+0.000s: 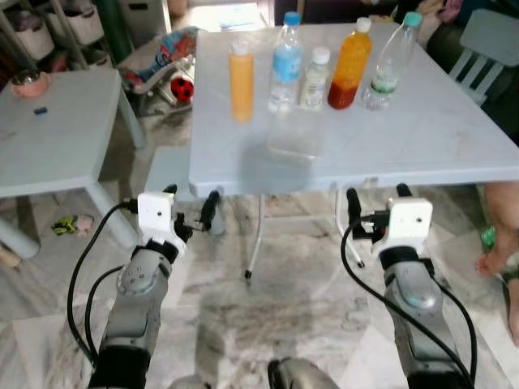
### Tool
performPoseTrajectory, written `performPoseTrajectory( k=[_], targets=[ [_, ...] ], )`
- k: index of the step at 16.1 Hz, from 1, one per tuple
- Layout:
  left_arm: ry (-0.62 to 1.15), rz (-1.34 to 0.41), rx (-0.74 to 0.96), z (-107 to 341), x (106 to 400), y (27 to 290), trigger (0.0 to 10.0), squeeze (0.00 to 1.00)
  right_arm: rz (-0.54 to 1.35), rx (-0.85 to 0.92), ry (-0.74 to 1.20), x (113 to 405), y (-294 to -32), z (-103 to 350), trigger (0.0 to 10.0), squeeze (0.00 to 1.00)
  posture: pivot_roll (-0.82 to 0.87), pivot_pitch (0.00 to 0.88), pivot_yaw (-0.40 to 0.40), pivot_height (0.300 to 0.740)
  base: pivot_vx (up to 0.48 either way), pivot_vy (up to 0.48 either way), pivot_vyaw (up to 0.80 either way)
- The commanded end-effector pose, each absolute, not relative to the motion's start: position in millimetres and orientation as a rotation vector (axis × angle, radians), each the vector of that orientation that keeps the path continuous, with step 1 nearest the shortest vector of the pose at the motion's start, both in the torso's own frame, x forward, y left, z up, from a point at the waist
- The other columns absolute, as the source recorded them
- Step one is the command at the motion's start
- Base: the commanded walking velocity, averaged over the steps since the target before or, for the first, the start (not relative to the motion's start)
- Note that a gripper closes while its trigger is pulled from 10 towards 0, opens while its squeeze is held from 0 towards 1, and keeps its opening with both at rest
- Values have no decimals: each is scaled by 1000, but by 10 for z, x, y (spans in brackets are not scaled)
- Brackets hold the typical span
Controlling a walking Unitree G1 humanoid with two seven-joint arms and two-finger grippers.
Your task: Restocking fridge
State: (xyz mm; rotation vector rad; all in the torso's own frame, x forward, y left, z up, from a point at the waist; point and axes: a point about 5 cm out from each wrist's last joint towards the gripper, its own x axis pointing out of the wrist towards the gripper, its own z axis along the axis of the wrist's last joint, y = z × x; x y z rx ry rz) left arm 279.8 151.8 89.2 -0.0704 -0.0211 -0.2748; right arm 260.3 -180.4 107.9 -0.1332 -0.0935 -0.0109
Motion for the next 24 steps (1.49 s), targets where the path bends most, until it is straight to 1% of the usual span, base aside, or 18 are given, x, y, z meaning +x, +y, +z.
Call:
performPoseTrajectory(
  k=[1,8,16,18,20,21,24],
  targets=[
    [-17,-273,-61,895,2807,1558,10000,0,6,-134,-131,2635,-1755,1182,10000,0,-59,45,18,740,461,0,0],
    [-27,-278,-69,905,2810,1525,10000,0,11,-146,-154,2666,-1750,1248,10000,0,-54,50,12,740,477,0,0],
    [-39,-281,-84,913,2795,1542,10000,0,-24,-180,-141,2622,-1775,1216,10000,0,-58,58,15,740,0,0,0],
    [-39,-280,-81,913,2795,1557,10000,0,-82,-199,-138,2614,-1863,1198,10000,0,-57,59,16,740,0,0,0],
    [-47,-283,-70,925,2798,1559,10000,0,-171,-170,-110,2622,-2033,1164,10000,0,-54,59,17,740,0,0,-800],
    [-49,-285,-70,929,2799,1554,10000,0,-184,-162,-105,2626,-2066,1157,10000,0,-55,60,18,740,0,0,-800],
    [-49,-293,-77,926,2791,1505,10000,0,-193,-143,-109,2623,-2067,1165,10000,0,-58,62,22,740,0,0,0]
  ],
)
